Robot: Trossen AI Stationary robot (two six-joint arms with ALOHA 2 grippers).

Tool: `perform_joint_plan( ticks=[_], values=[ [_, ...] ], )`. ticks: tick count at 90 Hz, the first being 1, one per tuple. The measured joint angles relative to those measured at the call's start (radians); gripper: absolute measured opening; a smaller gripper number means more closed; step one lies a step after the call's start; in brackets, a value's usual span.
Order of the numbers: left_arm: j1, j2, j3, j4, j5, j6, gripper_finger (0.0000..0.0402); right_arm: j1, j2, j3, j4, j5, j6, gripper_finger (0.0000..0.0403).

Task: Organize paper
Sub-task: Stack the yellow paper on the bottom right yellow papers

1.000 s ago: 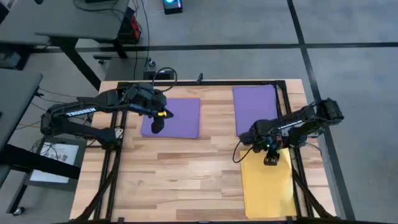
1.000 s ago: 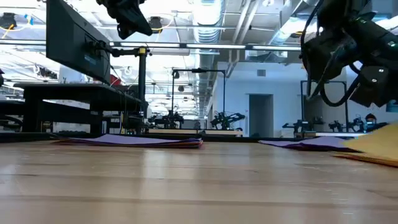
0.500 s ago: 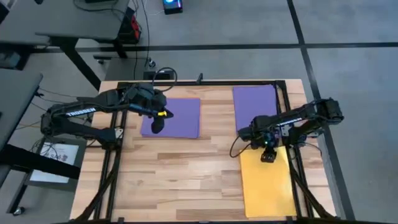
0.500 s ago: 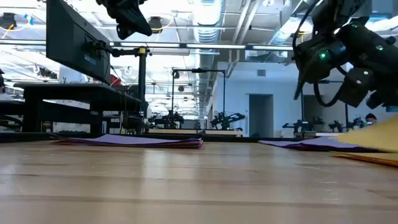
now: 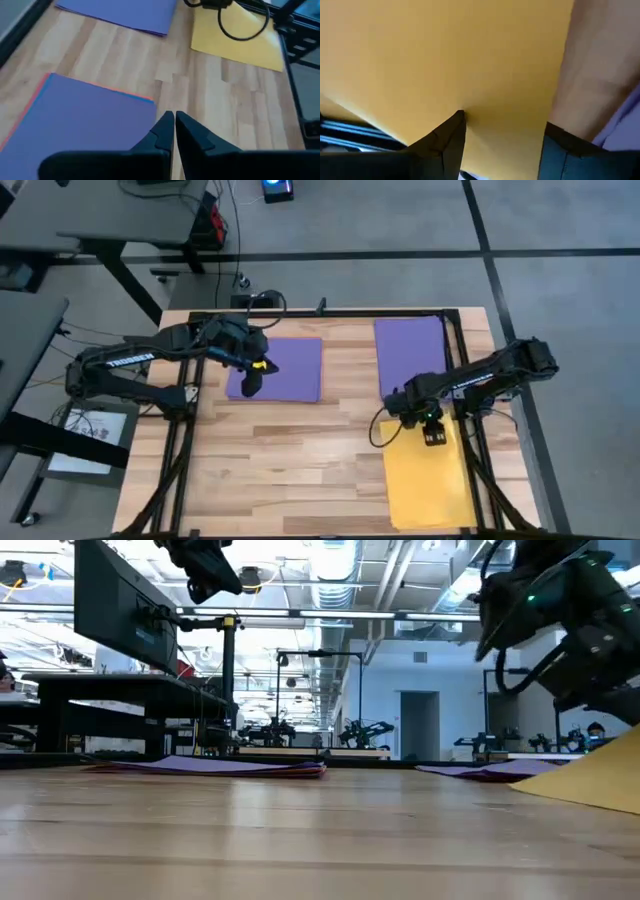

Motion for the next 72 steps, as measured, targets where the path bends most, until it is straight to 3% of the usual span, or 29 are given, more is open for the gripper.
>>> perform_joint_plan(
  ticks=[14, 38, 50, 60, 72],
  values=[
    [0.000, 0.000, 0.000, -0.005, 0.000, -0.004, 0.0001, 0.002, -0.050, -0.003, 0.003, -0.049, 0.043, 0.0173],
    [0.000, 0.000, 0.000, 0.007, -0.001, -0.006, 0.0001, -0.013, -0.133, 0.006, -0.066, 0.010, 0.109, 0.0173],
    [0.000, 0.000, 0.000, 0.025, 0.000, -0.006, 0.0001, -0.008, -0.163, 0.006, 0.042, -0.089, 0.067, 0.0173],
    [0.000, 0.000, 0.000, 0.018, 0.003, -0.016, 0.0001, -0.018, -0.190, 0.006, 0.067, -0.103, 0.072, 0.0173],
    [-0.003, 0.000, 0.000, 0.015, 0.005, -0.023, 0.0001, -0.025, -0.203, 0.006, 0.001, 0.008, 0.119, 0.0173]
  ],
)
